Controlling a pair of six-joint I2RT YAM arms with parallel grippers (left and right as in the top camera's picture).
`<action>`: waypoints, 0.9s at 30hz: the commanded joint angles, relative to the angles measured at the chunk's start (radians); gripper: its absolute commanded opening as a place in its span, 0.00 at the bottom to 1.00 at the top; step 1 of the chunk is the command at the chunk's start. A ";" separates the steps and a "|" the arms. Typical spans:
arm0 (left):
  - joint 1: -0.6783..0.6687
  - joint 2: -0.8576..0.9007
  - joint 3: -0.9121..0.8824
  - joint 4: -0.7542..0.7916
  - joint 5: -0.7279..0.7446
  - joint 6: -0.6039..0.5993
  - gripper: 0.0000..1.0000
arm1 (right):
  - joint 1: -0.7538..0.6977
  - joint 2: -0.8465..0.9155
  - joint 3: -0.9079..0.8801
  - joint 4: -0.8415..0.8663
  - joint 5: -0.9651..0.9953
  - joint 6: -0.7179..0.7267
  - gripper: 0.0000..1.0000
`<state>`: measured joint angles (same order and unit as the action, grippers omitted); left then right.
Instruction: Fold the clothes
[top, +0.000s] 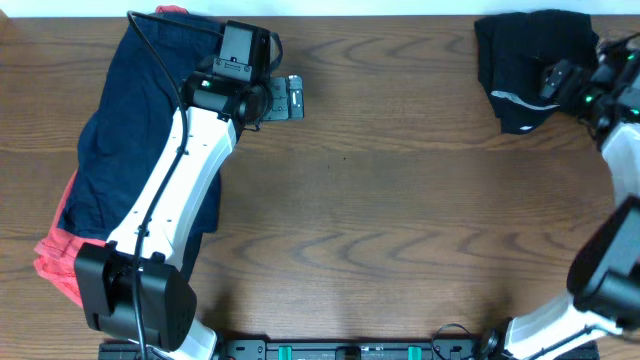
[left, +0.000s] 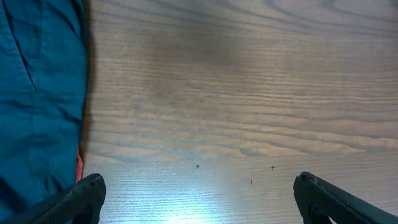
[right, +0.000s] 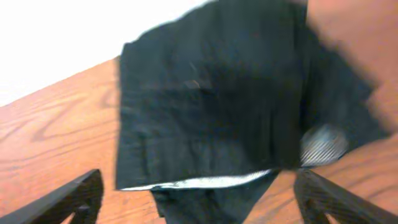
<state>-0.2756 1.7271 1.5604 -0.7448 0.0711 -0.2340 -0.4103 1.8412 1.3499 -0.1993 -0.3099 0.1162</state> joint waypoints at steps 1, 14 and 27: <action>0.004 0.007 0.011 -0.010 -0.013 0.013 0.98 | 0.016 -0.049 0.004 -0.011 0.055 -0.196 0.99; 0.004 0.007 0.010 -0.010 -0.013 0.013 0.98 | 0.063 0.200 0.004 0.447 0.119 -0.290 0.99; 0.004 0.007 0.010 0.017 -0.013 0.013 0.98 | 0.190 0.518 0.421 0.378 0.119 -0.222 0.99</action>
<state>-0.2756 1.7271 1.5604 -0.7311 0.0708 -0.2340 -0.2394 2.3516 1.6409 0.2047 -0.1886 -0.1322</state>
